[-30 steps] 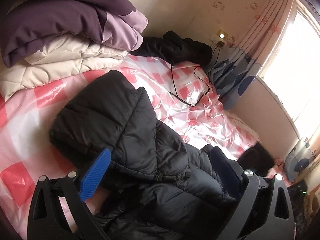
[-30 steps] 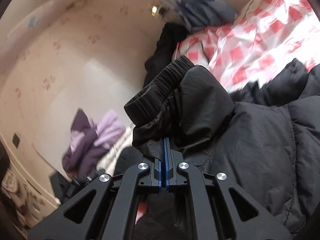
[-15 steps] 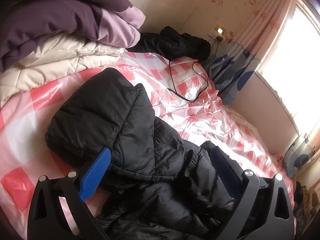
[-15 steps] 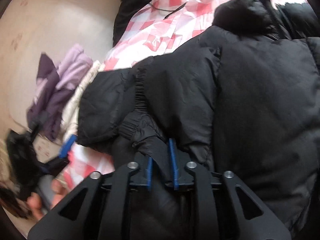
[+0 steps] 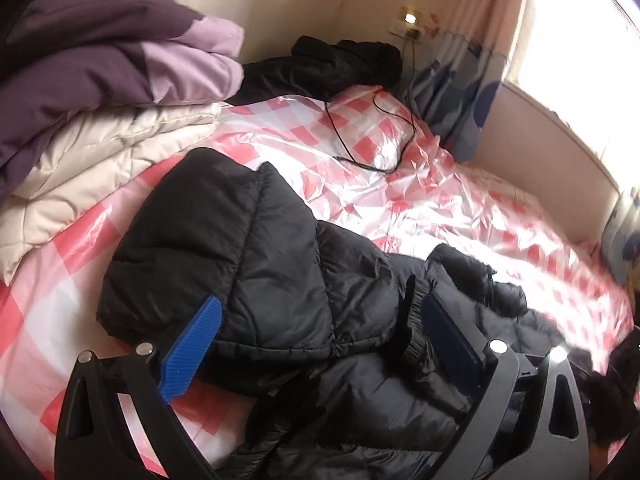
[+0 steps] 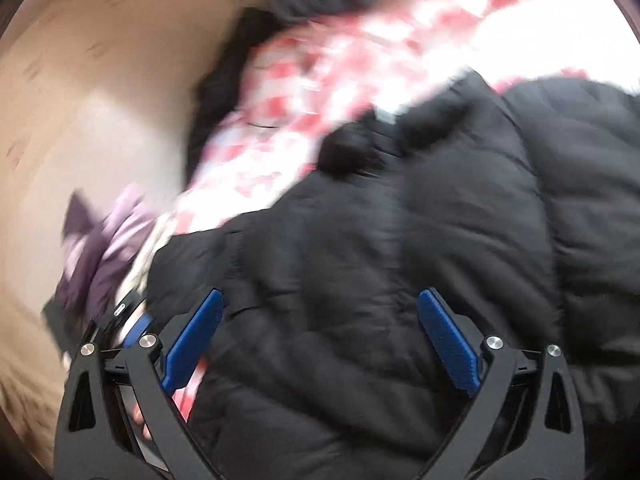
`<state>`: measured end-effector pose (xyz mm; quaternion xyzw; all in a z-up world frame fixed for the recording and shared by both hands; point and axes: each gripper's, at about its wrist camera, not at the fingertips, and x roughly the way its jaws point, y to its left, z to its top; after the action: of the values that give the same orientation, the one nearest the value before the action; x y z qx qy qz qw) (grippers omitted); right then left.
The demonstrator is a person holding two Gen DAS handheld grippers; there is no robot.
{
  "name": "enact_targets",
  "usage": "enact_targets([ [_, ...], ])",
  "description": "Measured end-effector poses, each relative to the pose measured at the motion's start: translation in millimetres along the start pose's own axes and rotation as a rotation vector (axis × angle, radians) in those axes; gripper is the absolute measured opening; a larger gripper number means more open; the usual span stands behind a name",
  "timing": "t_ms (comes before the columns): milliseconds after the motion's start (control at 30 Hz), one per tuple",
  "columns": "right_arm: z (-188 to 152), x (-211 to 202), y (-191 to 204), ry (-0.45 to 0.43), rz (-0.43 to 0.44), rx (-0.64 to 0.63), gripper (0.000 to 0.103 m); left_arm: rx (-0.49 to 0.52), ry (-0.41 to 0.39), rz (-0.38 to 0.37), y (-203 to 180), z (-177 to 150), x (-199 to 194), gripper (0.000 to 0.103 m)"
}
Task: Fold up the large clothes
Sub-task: 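Lower the sleeve onto the jacket body and open the right tool, then grasp the other sleeve cuff with the left tool and lift it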
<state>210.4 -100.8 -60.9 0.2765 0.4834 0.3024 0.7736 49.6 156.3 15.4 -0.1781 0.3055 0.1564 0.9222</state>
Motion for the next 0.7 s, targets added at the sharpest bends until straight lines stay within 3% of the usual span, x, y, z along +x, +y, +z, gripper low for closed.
enact_targets([
  [67, 4.2, 23.5, -12.9, 0.055, 0.001, 0.034, 0.096, 0.02, 0.013, -0.007, -4.4, -1.7, 2.6, 0.096],
  [167, 6.3, 43.7, -1.4, 0.112, -0.025, -0.015, 0.096, 0.091, 0.028, 0.001, -10.5, -2.4, 6.2, 0.096],
  [300, -11.6, -4.3, 8.9, 0.03, 0.017, -0.012, 0.096, 0.284, 0.067, 0.037, -17.9, -5.1, 16.2, 0.096],
  [467, -62.0, -82.7, 3.5, -0.138, 0.097, 0.003, 0.096, 0.496, 0.065, 0.092, -30.5, -13.2, 37.3, 0.096],
  [567, -60.3, -83.5, -14.3, -0.163, 0.167, 0.09, 0.096, 0.644, 0.077, 0.152, -43.6, -20.3, 58.7, 0.096],
  [600, -56.8, -79.6, -19.8, -0.157, 0.182, 0.121, 0.096, 0.733, 0.115, 0.163, -50.8, -26.9, 71.1, 0.096],
  [700, -50.7, -79.6, -33.6, -0.156, 0.163, 0.16, 0.096, 0.929, 0.18, 0.172, -63.7, -43.2, 93.6, 0.096],
])
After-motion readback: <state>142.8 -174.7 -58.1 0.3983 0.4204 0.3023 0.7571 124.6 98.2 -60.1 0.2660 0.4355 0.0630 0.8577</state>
